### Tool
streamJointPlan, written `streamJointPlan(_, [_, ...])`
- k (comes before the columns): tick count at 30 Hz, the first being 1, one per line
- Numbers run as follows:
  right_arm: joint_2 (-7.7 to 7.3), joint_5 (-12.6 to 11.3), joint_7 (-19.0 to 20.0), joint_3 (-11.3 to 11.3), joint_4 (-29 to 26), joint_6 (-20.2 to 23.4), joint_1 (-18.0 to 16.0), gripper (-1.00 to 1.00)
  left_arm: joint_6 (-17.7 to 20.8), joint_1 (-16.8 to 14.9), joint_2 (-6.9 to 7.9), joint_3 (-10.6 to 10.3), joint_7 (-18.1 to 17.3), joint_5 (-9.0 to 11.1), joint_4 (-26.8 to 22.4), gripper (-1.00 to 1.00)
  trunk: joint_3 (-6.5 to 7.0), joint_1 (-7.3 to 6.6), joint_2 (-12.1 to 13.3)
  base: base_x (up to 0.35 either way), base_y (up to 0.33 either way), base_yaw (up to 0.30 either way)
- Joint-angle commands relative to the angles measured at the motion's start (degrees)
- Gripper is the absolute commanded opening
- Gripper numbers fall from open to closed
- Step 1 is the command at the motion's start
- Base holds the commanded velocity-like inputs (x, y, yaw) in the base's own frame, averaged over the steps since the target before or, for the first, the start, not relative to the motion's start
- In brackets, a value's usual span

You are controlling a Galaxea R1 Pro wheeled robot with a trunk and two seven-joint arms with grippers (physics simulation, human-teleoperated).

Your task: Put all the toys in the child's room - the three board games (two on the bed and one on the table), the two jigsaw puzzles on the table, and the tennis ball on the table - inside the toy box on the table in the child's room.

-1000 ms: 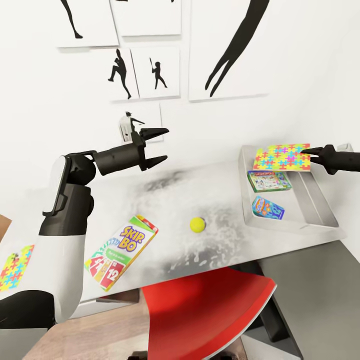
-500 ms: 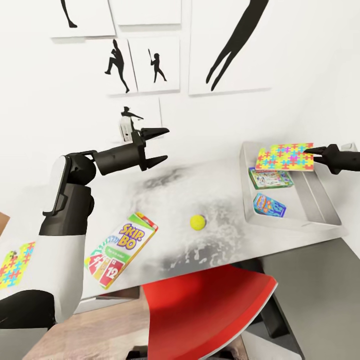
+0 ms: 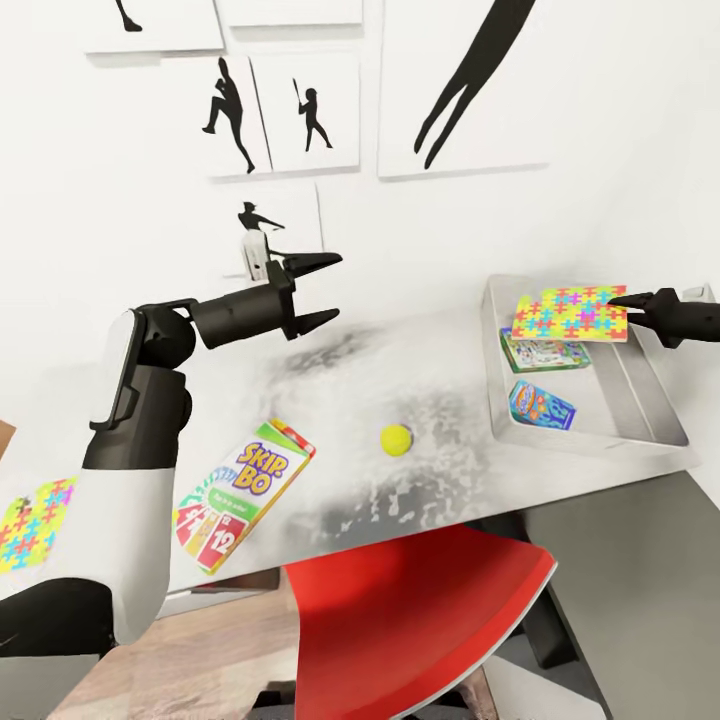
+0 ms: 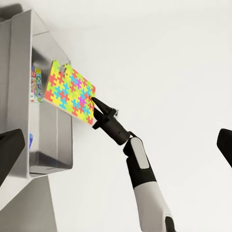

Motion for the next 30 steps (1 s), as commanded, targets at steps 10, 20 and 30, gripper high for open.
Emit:
streamJointPlan(10, [-0.08, 0.0, 0.5, 0.5, 0.0, 0.0, -0.1, -1.0, 0.1, -0.4, -0.27, 0.0, 0.7, 0.5, 0.1, 1.0, -1.02, 0.03, -0.1, 0.0, 0.0, 0.0])
streamJointPlan(20, [-0.13, 0.0, 0.5, 0.4, 0.0, 0.0, -0.1, -1.0, 0.1, -0.7, -0.35, -0.1, 0.7, 0.5, 0.3, 1.0, -1.95, 0.03, -0.1, 0.0, 0.0, 0.0])
streamJointPlan(30, [-0.16, 0.0, 0.5, 0.4, 0.0, 0.0, -0.1, -1.0, 0.0, -0.8, -0.4, -0.1, 0.7, 0.4, 0.5, 1.0, -2.88, 0.03, -0.1, 0.0, 0.0, 0.0])
